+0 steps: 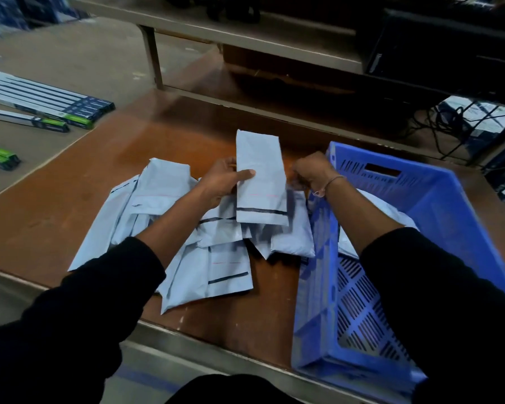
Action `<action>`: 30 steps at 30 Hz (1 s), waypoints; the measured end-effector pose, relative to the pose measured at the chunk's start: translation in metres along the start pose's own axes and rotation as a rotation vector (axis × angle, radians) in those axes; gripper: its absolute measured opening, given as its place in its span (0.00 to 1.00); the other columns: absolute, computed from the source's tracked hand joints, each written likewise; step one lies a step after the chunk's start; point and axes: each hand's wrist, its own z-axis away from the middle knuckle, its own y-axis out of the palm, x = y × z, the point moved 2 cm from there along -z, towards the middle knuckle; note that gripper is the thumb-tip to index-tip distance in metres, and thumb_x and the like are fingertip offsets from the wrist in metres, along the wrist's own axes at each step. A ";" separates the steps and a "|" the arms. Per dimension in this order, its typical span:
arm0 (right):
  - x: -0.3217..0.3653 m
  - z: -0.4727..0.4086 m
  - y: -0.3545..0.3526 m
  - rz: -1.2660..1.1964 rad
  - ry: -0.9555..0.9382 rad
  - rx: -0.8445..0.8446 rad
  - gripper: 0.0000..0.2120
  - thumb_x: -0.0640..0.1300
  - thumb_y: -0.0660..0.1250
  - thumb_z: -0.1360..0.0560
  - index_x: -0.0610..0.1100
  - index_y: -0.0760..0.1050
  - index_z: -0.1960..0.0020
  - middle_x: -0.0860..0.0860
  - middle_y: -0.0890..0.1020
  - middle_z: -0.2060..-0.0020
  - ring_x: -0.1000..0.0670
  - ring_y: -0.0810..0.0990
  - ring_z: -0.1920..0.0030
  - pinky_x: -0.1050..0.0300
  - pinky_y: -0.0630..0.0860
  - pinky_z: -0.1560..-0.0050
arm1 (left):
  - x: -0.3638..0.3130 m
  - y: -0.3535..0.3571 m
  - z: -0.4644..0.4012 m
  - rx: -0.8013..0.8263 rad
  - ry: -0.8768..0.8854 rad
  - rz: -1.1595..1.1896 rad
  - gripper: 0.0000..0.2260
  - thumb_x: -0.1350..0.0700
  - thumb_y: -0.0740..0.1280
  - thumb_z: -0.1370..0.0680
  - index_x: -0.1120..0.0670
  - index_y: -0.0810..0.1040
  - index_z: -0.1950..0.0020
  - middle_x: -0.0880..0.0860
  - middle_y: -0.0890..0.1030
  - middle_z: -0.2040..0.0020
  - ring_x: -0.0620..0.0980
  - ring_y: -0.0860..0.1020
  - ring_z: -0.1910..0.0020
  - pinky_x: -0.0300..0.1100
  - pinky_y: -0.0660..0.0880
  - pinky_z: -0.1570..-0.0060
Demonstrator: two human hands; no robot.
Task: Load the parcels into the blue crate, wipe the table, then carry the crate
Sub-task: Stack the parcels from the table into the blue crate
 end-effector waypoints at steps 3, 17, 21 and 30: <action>-0.007 0.005 0.010 0.512 -0.019 0.159 0.10 0.37 0.58 0.18 0.37 0.72 0.56 0.41 0.75 0.58 0.40 0.76 0.51 0.62 0.71 0.63 | 0.001 -0.013 -0.003 -0.075 0.018 -0.041 0.21 0.56 0.74 0.22 0.56 0.74 0.30 0.53 0.82 0.38 0.51 0.83 0.45 0.46 0.83 0.50; -0.016 -0.010 0.027 0.736 -0.061 0.157 0.20 0.52 0.74 0.27 0.36 0.76 0.47 0.38 0.78 0.37 0.42 0.77 0.50 0.54 0.70 0.56 | 0.000 -0.024 0.000 -0.173 0.060 -0.204 0.18 0.51 0.66 0.18 0.50 0.68 0.29 0.49 0.77 0.39 0.47 0.78 0.50 0.40 0.76 0.57; 0.006 -0.010 0.003 0.502 -0.100 -0.131 0.33 0.42 0.74 0.29 0.34 0.65 0.29 0.39 0.76 0.36 0.38 0.77 0.38 0.52 0.75 0.50 | -0.001 -0.025 -0.003 -0.215 0.082 -0.194 0.18 0.52 0.64 0.17 0.50 0.66 0.27 0.51 0.76 0.35 0.52 0.77 0.41 0.46 0.77 0.48; 0.051 0.014 -0.033 -0.127 -0.196 0.126 0.17 0.27 0.67 0.26 0.41 0.71 0.42 0.37 0.79 0.43 0.41 0.81 0.51 0.52 0.79 0.64 | -0.009 -0.002 0.002 -0.100 -0.020 0.161 0.16 0.51 0.60 0.15 0.54 0.73 0.28 0.56 0.81 0.34 0.56 0.82 0.40 0.54 0.80 0.40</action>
